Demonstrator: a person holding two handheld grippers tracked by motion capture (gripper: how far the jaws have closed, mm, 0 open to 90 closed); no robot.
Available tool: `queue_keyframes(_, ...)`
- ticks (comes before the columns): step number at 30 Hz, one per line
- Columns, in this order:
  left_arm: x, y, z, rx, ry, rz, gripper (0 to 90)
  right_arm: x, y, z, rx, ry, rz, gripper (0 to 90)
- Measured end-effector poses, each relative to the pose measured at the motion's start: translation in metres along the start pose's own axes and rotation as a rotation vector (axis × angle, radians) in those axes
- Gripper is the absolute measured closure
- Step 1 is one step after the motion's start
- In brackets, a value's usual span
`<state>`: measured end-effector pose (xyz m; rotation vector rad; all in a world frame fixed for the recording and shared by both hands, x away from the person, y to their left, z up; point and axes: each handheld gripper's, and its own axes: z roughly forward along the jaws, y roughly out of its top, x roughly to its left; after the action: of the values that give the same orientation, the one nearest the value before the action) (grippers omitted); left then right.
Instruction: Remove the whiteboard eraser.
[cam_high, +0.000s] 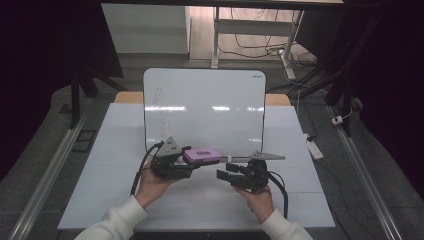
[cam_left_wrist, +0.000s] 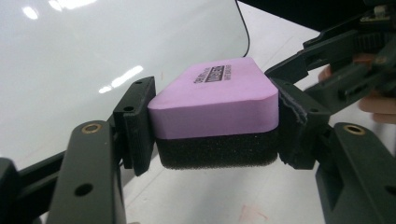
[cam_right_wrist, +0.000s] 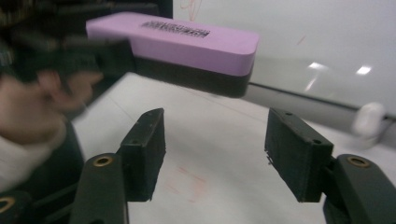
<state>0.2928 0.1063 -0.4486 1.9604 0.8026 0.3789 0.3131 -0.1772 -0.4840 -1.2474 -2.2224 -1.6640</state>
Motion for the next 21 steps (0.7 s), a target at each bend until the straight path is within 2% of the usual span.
queue_keyframes(2, -0.006, -0.003, 0.001, -0.024, 0.012, 0.025, 38.3, -0.002, -0.001, 0.003, -0.01, 0.028, 0.075, 35.6)
queue_keyframes(3, -0.008, -0.004, 0.002, -0.036, 0.02, 0.038, 38.3, -0.002, -0.001, 0.003, -0.01, 0.028, 0.075, 35.6)
queue_keyframes(4, -0.012, -0.005, 0.003, -0.043, 0.032, 0.056, 38.4, -0.004, -0.001, 0.007, -0.011, 0.056, 0.153, 35.0)
queue_keyframes(5, -0.015, -0.006, 0.004, -0.053, 0.045, 0.074, 38.4, -0.005, -0.001, 0.008, -0.014, 0.07, 0.182, 35.0)
queue_keyframes(6, -0.018, -0.007, 0.004, -0.064, 0.059, 0.093, 38.3, -0.006, -0.002, 0.009, -0.025, 0.079, 0.208, 34.9)
queue_keyframes(7, -0.021, -0.008, 0.005, -0.075, 0.074, 0.109, 38.3, -0.006, -0.002, 0.009, -0.025, 0.079, 0.208, 34.9)
queue_keyframes(8, -0.026, -0.01, 0.008, -0.078, 0.088, 0.133, 38.3, -0.009, -0.002, 0.011, -0.035, 0.106, 0.264, 34.2)
queue_keyframes(9, -0.026, -0.01, 0.008, -0.078, 0.088, 0.133, 38.3, -0.009, -0.002, 0.011, -0.035, 0.106, 0.264, 34.2)
queue_keyframes(12, -0.032, -0.013, 0.012, -0.083, 0.12, 0.162, 38.3, -0.015, -0.002, 0.012, -0.057, 0.136, 0.348, 33.3)
queue_keyframes(13, -0.033, -0.013, 0.013, -0.082, 0.124, 0.165, 38.3, -0.015, -0.002, 0.012, -0.057, 0.136, 0.348, 33.3)
queue_keyframes(14, -0.034, -0.014, 0.014, -0.081, 0.127, 0.169, 38.3, -0.018, -0.001, 0.011, -0.072, 0.142, 0.382, 33.4)
queue_keyframes(16, -0.036, -0.015, 0.016, -0.073, 0.134, 0.185, 38.3, -0.019, -0.001, 0.011, -0.079, 0.148, 0.401, 33.4)
queue_keyframes(17, -0.037, -0.015, 0.018, -0.064, 0.136, 0.194, 38.7, -0.021, 0.0, 0.01, -0.099, 0.153, 0.431, 33.8)
queue_keyframes(21, -0.042, -0.018, 0.022, -0.033, 0.136, 0.222, 40.4, -0.023, 0.003, 0.006, -0.133, 0.142, 0.438, 37.8)
